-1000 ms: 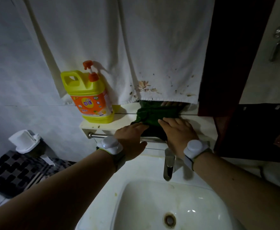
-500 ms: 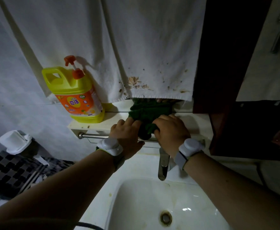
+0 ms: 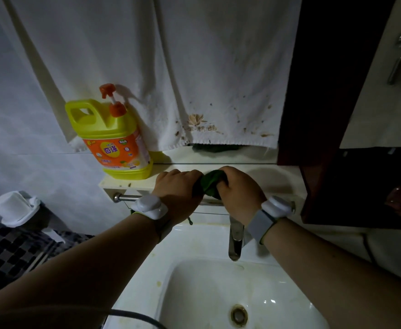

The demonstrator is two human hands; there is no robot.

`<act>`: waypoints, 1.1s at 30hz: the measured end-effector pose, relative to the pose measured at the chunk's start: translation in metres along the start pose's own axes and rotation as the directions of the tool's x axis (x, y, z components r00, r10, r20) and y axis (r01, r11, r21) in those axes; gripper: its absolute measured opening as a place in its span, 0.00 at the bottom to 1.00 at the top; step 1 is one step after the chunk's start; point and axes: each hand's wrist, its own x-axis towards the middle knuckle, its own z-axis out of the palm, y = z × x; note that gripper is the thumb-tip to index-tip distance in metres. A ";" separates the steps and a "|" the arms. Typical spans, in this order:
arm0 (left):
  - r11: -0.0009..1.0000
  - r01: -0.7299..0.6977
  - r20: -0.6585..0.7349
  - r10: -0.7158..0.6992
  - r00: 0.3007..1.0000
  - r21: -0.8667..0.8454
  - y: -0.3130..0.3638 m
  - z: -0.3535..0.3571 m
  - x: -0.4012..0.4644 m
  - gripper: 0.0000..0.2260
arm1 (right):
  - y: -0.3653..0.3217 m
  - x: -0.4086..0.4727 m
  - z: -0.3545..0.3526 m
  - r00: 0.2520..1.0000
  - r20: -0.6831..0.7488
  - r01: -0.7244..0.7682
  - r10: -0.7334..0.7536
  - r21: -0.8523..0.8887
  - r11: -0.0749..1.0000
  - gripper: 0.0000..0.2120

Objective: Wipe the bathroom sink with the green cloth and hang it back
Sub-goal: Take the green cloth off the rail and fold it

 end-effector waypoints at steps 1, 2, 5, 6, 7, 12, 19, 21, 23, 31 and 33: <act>1.000 -0.012 -0.002 0.012 1.000 0.005 0.000 -0.001 -0.001 0.09 | -0.001 -0.001 -0.002 1.000 0.009 -0.008 0.008 0.024 1.000 0.08; 1.000 -0.017 -0.004 0.017 1.000 0.009 -0.002 -0.003 -0.003 0.09 | -0.004 -0.003 0.000 1.000 0.018 -0.019 0.018 0.051 0.999 0.08; 0.999 -0.027 -0.005 0.027 1.000 0.020 -0.010 -0.004 -0.010 0.08 | -0.013 -0.011 0.006 0.995 0.054 -0.084 0.078 0.123 0.989 0.06; 1.000 -0.025 0.013 0.025 1.000 0.013 -0.016 -0.006 -0.014 0.09 | -0.018 -0.014 0.012 0.994 0.063 -0.098 0.091 0.131 0.987 0.06; 1.000 -0.027 0.031 0.027 0.999 -0.002 -0.022 -0.008 -0.019 0.09 | -0.024 -0.016 0.018 0.992 0.071 -0.111 0.103 0.134 0.985 0.06; 0.990 -0.055 0.165 0.076 0.983 -0.126 -0.054 -0.018 -0.040 0.09 | -0.049 -0.029 0.044 0.987 0.056 -0.159 0.153 0.120 0.980 0.05; 0.938 0.073 0.399 0.073 0.914 -0.339 -0.098 -0.024 -0.069 0.08 | -0.078 -0.051 0.094 0.948 -0.181 -0.252 0.260 0.069 0.965 0.15; 0.937 0.098 0.451 0.069 0.890 -0.336 -0.117 -0.019 -0.081 0.10 | -0.088 -0.061 0.113 0.934 -0.203 -0.299 0.295 0.012 0.954 0.20; 0.941 0.115 0.482 0.056 0.874 -0.319 -0.127 -0.010 -0.088 0.10 | -0.091 -0.071 0.126 0.928 -0.063 -0.369 0.367 -0.035 0.929 0.23; 0.945 0.068 0.484 0.102 0.869 -0.320 -0.163 0.014 -0.123 0.08 | -0.102 -0.105 0.203 0.684 0.428 -0.722 0.591 0.278 0.634 0.35; 0.960 0.041 0.528 0.117 0.841 -0.278 -0.164 0.015 -0.129 0.10 | -0.105 -0.110 0.215 0.624 0.510 -0.781 0.592 0.441 0.442 0.30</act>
